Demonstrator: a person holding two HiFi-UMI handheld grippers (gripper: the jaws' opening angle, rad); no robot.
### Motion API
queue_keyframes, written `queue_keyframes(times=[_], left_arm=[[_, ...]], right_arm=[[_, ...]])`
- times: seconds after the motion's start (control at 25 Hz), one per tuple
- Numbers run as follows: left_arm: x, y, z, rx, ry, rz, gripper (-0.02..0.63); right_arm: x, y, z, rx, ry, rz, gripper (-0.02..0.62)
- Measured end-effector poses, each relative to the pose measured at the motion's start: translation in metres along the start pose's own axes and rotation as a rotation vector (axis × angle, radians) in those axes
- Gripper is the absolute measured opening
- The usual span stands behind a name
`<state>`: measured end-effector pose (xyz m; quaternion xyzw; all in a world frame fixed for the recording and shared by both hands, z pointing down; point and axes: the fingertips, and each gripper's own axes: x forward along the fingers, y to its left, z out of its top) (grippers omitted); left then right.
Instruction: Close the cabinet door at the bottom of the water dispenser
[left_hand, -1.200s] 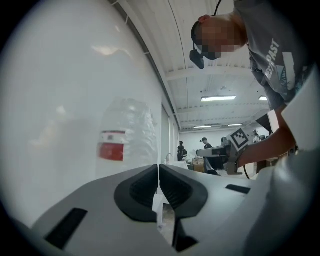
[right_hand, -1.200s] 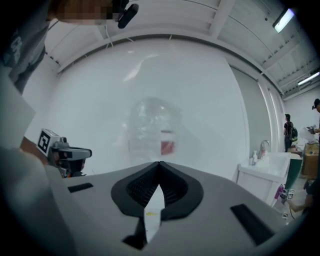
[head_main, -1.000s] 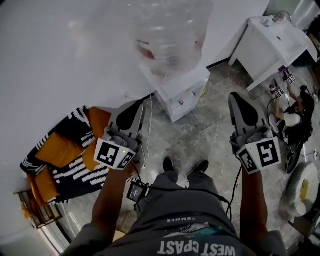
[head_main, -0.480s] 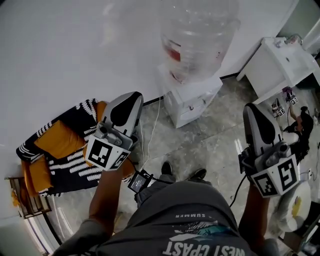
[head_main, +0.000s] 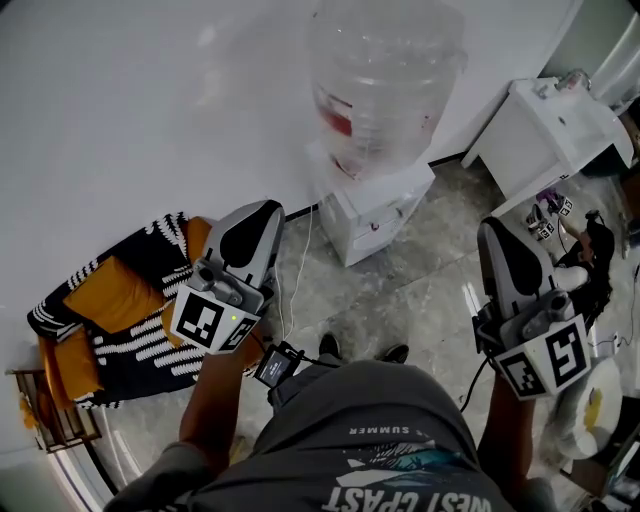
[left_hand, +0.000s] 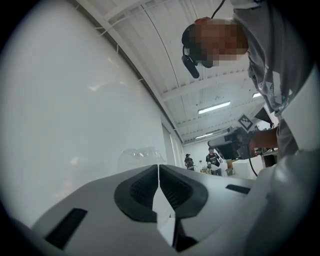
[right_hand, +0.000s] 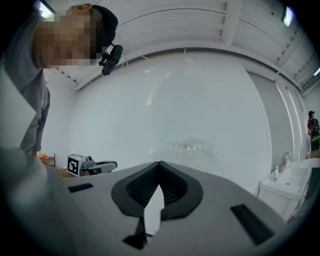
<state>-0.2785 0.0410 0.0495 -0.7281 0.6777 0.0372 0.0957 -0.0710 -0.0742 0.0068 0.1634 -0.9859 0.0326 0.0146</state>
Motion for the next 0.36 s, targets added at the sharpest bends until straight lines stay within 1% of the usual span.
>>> queue_keyframes(times=[0.36], left_arm=[[0.0019,-0.0023,-0.0014,-0.008,0.004,-0.019,0.023]], right_arm=[[0.0054,-0.0010,0.0005,-0.002,0.005,-0.004,0.028]])
